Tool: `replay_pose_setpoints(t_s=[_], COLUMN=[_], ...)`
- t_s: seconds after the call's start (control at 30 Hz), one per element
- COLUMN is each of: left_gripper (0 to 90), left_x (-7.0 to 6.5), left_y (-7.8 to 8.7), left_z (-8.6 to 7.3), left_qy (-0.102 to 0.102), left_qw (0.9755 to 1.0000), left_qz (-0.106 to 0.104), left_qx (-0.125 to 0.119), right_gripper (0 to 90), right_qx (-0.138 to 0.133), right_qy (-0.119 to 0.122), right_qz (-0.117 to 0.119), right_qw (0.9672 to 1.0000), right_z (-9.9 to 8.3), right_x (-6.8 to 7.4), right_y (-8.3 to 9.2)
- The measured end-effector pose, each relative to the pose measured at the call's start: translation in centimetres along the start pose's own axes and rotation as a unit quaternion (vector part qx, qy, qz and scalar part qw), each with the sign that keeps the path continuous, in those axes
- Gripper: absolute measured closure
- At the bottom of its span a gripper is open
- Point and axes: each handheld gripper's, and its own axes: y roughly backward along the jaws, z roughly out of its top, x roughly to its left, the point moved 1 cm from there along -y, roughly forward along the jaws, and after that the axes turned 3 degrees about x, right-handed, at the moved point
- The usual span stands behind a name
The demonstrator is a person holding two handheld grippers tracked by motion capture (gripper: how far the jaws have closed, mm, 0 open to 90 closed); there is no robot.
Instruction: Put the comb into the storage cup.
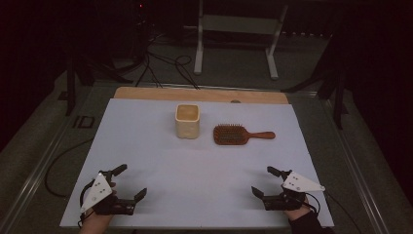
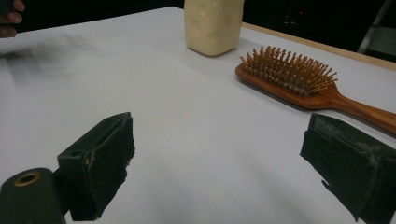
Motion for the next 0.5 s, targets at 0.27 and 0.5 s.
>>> replay_pose_setpoints(t_s=[0.27, 0.5], left_gripper=[0.0, 0.0], left_x=[0.0, -0.02], left_y=[0.1, 0.39], left_z=[-0.08, -0.09], left_qy=[0.007, 0.007], left_qw=[1.0, 0.9999], left_qz=[0.0, 0.009], left_qx=[0.0, -0.003], right_gripper=[8.6, 8.6], right_qx=[0.016, 0.035], right_qy=[0.011, 0.017], right_qz=[-0.004, 0.009], right_qw=[0.9998, 0.9992], right_z=[0.22, 0.62], right_x=[0.35, 0.86], right_y=[0.04, -0.25])
